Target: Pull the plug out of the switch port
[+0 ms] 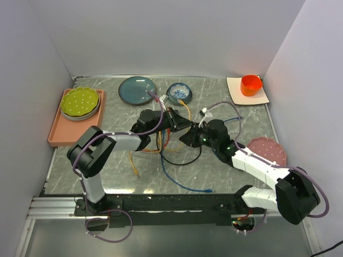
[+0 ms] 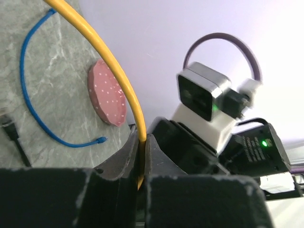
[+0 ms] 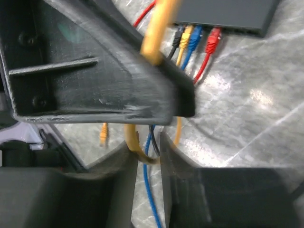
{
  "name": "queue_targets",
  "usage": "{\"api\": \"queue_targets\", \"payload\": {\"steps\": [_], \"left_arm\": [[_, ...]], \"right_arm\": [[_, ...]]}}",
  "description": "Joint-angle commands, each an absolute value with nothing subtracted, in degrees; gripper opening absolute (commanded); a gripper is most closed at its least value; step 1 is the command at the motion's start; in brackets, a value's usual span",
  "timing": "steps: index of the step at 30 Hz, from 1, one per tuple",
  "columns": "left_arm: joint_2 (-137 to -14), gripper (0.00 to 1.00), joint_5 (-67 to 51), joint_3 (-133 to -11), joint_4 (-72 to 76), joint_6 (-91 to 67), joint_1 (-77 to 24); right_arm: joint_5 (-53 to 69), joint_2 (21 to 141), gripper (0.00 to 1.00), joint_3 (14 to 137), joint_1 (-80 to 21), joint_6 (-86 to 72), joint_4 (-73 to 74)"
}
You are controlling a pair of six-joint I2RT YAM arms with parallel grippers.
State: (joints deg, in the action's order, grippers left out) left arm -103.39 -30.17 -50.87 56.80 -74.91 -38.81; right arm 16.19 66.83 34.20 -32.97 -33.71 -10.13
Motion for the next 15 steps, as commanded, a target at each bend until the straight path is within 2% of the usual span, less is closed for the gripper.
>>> {"api": "queue_targets", "payload": {"steps": [1, 3, 4, 7, 10, 15], "left_arm": [[-98.35, 0.21, -31.38, -51.24, 56.43, -72.34, -38.59], [-95.39, 0.42, -29.45, -50.98, 51.09, -68.92, -38.23], [-93.62, 0.56, -27.79, -50.45, 48.98, -66.91, -37.88], [-85.62, 0.73, -15.24, -49.22, 34.75, -56.64, -37.18], [-82.09, 0.77, -8.80, -49.83, 27.00, -52.48, -36.13], [-83.14, 0.74, -6.86, -49.58, 22.32, -52.82, -35.51]], "right_arm": [[13.72, 65.84, 0.08, 35.33, -34.36, -33.40, -15.12], [11.79, 64.26, 0.00, 35.77, -34.72, -32.52, -12.32], [9.25, 62.07, 0.00, 36.03, -34.80, -31.30, -10.56], [0.23, 57.24, 0.00, 38.84, -35.33, -27.79, -0.29], [-8.58, 55.46, 0.00, 46.64, -37.17, -23.05, 12.10], [-25.64, 58.44, 0.00, 53.17, -38.23, -18.99, 24.42]]}}
